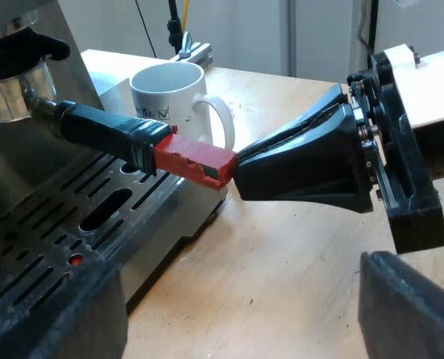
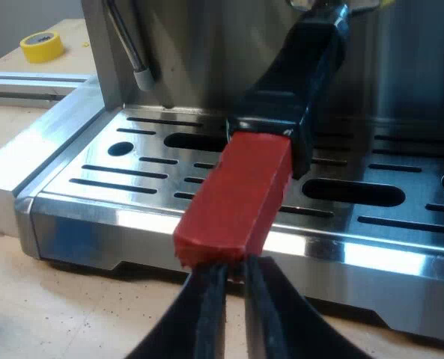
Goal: Grind coffee beans and then tamp
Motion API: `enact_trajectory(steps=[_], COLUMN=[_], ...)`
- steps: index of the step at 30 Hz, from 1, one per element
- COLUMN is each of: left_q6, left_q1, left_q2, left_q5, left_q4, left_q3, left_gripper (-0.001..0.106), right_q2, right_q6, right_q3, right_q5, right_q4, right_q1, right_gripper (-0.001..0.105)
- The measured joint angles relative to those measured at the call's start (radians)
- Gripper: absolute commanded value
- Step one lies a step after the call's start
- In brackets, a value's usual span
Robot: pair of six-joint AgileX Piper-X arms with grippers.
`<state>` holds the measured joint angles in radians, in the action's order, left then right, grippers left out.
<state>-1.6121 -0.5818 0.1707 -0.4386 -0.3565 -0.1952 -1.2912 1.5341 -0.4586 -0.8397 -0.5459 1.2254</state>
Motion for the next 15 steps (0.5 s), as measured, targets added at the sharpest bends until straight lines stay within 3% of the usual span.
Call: enact_trajectory(steps=[12, 15], left_q6=[0.000, 0.000], left_q1=[0.000, 0.000], left_q2=[0.000, 0.000], left_q5=[0.000, 0.000], left_q4=[0.000, 0.000], left_q3=[0.000, 0.000], left_gripper=[0.066, 0.066], right_q2=[0.000, -0.002], right_q6=[0.017, 0.052], right_q3=[0.000, 0.000], right_q5=[-0.048, -0.056], right_q4=[-0.010, -0.028], right_q1=[0.002, 0.002], right_gripper=[0.009, 0.009])
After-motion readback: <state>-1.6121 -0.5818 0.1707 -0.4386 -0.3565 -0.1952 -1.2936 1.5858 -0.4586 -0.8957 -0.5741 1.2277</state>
